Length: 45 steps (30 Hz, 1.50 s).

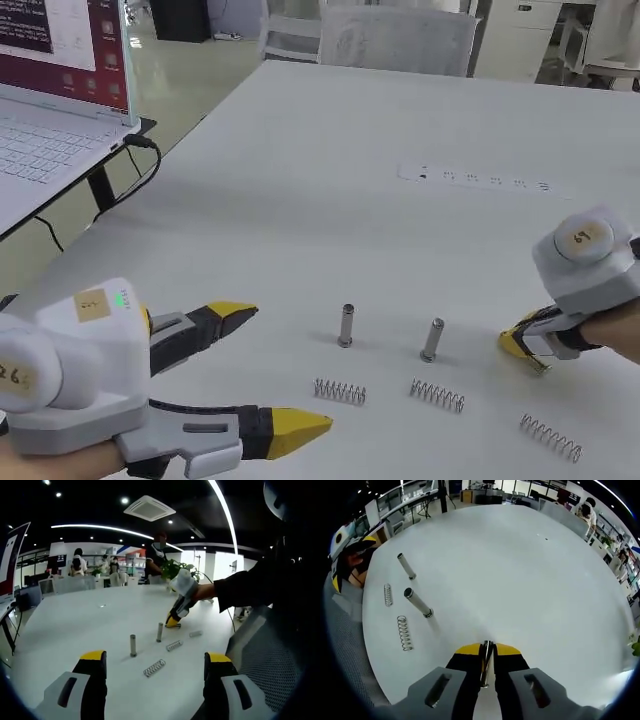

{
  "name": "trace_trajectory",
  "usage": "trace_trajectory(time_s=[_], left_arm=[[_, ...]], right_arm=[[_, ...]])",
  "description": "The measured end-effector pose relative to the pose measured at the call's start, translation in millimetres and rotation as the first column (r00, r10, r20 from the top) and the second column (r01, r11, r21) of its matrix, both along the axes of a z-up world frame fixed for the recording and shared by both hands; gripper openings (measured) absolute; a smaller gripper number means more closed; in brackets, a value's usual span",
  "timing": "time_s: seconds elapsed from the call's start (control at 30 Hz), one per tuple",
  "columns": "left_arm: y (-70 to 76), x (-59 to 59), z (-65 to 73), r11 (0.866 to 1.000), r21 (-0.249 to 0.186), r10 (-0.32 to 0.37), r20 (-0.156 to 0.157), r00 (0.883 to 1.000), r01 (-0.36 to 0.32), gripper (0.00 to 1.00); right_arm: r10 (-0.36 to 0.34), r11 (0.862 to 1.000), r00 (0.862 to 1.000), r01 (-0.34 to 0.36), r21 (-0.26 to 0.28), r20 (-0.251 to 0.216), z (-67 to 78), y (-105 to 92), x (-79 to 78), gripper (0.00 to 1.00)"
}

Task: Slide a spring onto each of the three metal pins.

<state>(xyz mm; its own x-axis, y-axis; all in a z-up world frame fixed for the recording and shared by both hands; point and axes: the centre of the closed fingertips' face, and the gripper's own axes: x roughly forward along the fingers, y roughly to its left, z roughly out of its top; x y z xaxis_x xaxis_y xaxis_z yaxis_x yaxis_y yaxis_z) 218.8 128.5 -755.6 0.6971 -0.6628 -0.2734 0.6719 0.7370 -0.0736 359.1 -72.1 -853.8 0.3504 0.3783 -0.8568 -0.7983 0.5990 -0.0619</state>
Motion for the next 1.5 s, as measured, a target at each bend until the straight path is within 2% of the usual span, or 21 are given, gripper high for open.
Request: trace_trajectory(time_s=[0.37,0.53,0.77,1.1,1.5], left_arm=[[-0.3,-0.5,0.3,1.000,-0.002,0.000,0.001,1.000,0.000,0.76],[-1.4,-0.9,0.6,1.000,0.000,-0.005,0.002,1.000,0.005,0.76],[-2.4,-1.1,0.4,1.000,0.001,-0.012,0.002,1.000,0.012,0.76],[-3.7,-1.7,1.5,1.000,0.004,-0.021,0.008,1.000,0.021,0.76],[-5.3,-3.3,1.6,0.999,0.012,-0.034,0.010,0.999,0.034,0.76]], right_arm=[[-0.017,1.000,1.000,0.017,-0.012,0.000,1.2,1.1,-3.0,0.06],[-0.021,1.000,1.000,0.021,-0.003,0.007,7.1,0.5,-5.4,0.06],[-0.026,0.999,0.999,0.025,0.023,0.036,21.2,-2.3,-5.2,0.06],[-0.033,0.997,0.998,0.029,0.069,0.059,37.6,-2.1,-15.4,0.06],[-0.035,0.994,0.997,0.028,0.102,0.072,42.6,1.9,-24.0,0.06]])
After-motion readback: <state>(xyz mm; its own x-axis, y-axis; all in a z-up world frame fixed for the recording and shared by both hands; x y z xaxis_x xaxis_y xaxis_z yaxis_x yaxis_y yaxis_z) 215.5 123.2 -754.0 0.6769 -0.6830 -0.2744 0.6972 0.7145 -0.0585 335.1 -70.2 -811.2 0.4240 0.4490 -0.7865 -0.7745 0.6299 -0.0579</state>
